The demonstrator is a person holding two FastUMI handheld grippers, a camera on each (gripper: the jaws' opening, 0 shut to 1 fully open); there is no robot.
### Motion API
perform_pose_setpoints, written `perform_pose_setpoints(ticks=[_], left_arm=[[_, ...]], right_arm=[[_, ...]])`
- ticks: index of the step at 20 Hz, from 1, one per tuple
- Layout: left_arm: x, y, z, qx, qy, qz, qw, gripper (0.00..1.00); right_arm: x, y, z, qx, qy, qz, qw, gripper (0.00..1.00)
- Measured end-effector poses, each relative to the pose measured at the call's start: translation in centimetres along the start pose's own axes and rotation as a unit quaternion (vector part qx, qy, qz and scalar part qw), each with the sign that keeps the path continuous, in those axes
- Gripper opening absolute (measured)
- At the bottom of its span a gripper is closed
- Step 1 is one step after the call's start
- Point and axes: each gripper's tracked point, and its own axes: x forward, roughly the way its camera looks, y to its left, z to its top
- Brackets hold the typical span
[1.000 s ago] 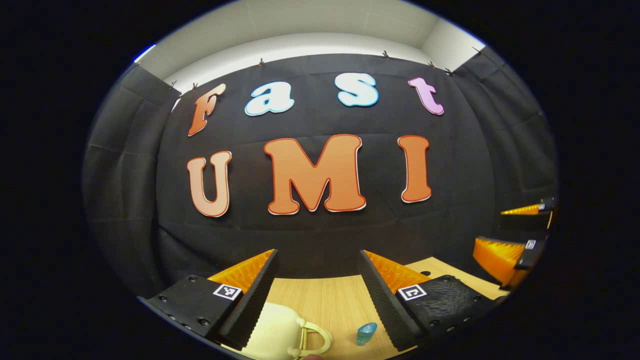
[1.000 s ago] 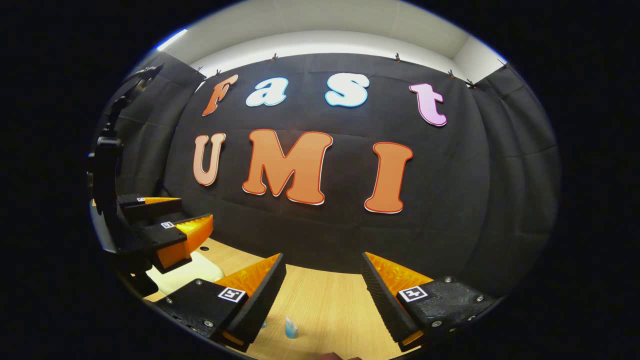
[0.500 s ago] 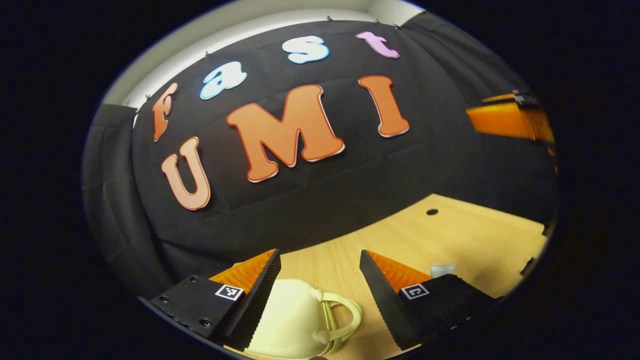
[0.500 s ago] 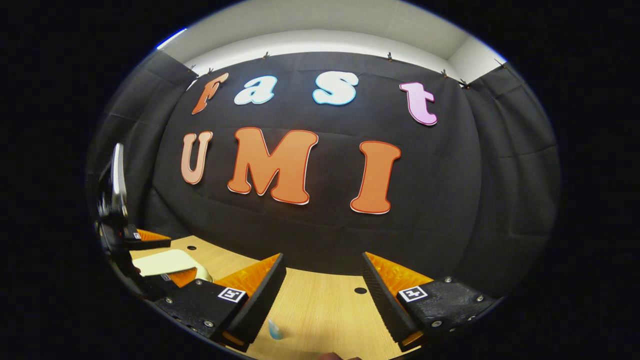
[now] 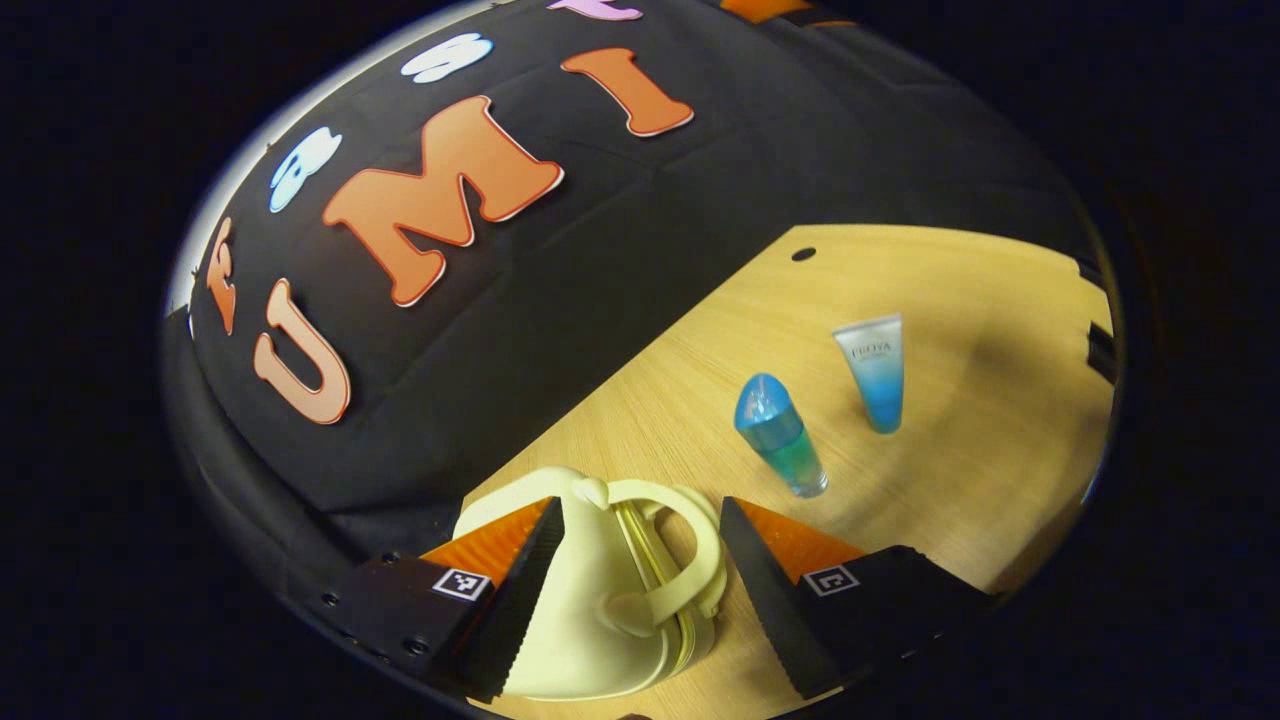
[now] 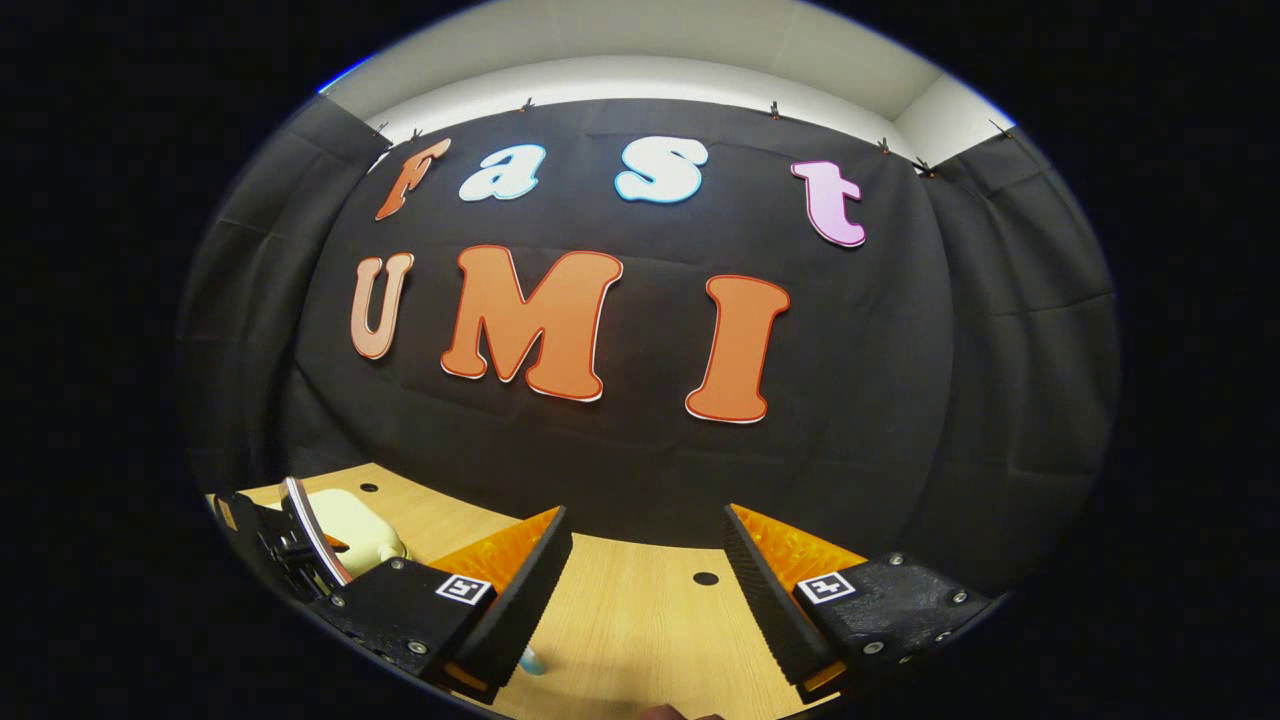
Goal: First open the suitcase, pack the skin care products into it, and then close the suitcase.
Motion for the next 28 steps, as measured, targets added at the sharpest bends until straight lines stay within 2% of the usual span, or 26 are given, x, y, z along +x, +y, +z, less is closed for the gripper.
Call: perform_pose_setpoints(ticks=[6,7,10,13,15,16,17,19,21,25,28], left_arm=[[0.9,-1.1,-3.7,0.092,0.038,0.009,0.995,0.97],[1.2,-1.5,-3.9,0.111,0.04,0.006,0.993,0.89],[2.2,-2.1,-4.6,0.2,0.046,0.015,0.979,0.79],[2.9,-2.4,-6.0,0.262,0.058,0.023,0.963,0.62],[2.4,-2.6,-5.1,0.285,0.049,0.042,0.956,0.23],[3.6,-2.1,-5.3,0.278,0.042,0.04,0.959,0.13],[2.6,-1.4,-5.7,0.252,0.055,0.039,0.965,0.05],[2.3,-1.1,-5.2,0.185,0.055,0.02,0.981,0.05],[1.3,0.6,-4.1,0.138,0.046,0.031,0.989,0.05],[-0.8,5.4,-1.8,0.052,0.031,0.061,0.996,0.05],[-1.8,9.9,-0.8,-0.007,0.024,0.084,0.996,0.05]], right_arm=[[0.3,-1.1,-0.9,0.004,0.007,-0.009,1.0,0.95],[0.3,-1.2,-1.1,0.005,0.007,-0.01,1.0,0.95],[0.4,-1.4,-1.3,0.008,0.008,-0.01,1.0,0.95],[0.5,-1.6,-1.5,0.01,0.006,-0.01,1.0,0.95],[0.4,-1.9,-1.7,0.011,0.008,-0.011,1.0,0.95],[0.4,-2.0,-1.8,0.012,0.009,-0.012,1.0,0.95],[0.4,-2.3,-2.0,0.014,0.009,-0.012,1.0,0.95],[0.4,-2.6,-2.5,0.019,0.012,-0.01,1.0,0.95],[0.6,-2.6,-2.9,0.025,0.017,-0.006,1.0,0.95],[0.9,-2.0,-3.6,0.032,0.016,0.012,0.999,0.96],[1.2,-1.2,-4.4,0.032,0.024,0.026,0.999,0.95]])
